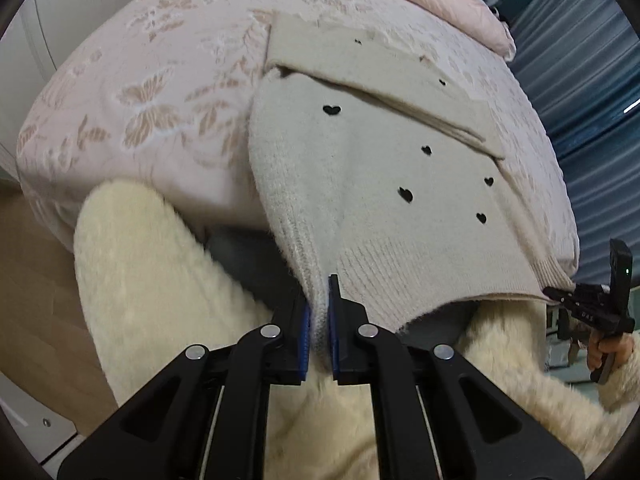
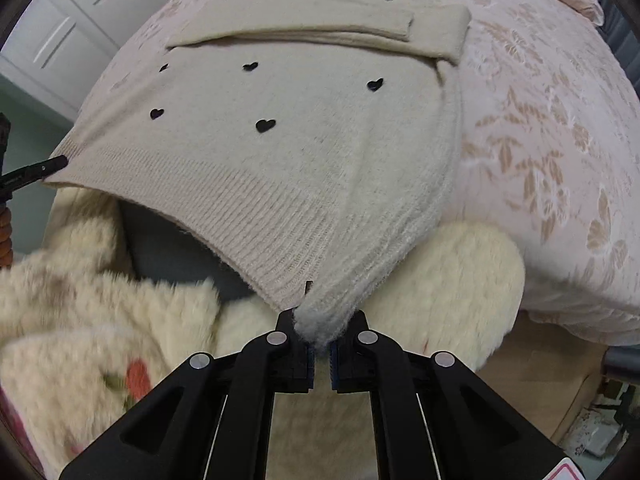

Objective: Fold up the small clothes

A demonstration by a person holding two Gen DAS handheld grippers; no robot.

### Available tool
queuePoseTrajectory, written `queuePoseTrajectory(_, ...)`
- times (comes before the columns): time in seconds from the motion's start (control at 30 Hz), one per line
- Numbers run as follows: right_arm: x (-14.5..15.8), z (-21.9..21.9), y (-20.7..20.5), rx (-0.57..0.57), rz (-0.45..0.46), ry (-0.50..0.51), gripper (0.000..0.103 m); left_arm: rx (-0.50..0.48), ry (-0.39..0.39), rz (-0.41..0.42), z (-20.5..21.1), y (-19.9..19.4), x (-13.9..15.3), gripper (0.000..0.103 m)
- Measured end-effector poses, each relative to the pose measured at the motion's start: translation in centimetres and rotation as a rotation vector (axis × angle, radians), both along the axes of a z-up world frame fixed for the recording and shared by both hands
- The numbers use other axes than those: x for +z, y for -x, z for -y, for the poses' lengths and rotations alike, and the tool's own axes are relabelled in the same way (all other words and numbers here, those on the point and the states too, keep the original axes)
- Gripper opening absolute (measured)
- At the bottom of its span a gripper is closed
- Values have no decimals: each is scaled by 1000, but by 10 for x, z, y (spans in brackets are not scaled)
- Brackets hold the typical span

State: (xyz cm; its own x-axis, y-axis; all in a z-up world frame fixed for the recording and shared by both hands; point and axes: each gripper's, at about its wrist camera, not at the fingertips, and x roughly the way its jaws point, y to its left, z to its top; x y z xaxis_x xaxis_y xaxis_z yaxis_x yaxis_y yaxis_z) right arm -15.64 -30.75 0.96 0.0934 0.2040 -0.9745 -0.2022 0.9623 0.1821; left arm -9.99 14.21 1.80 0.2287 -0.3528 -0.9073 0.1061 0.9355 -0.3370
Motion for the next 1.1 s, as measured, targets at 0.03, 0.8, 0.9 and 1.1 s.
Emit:
queuePoseTrajectory(0.03,1,-2,15,-7,-22,-13,5,-19,10,-18,-1,14,1,6)
queuePoseTrajectory(0.8,0,97,-200,-742,497,-203,63,409,30,223,10,-264,-23,64)
queuePoseTrajectory(0.9,-18,94,-191,-735,474,-222,65,317,-10,271,16,-260,-27,80)
queuePoseTrajectory(1.1,-40,71,-218,-621,440,-81,75,81,-205,309,64,-286,-52,91)
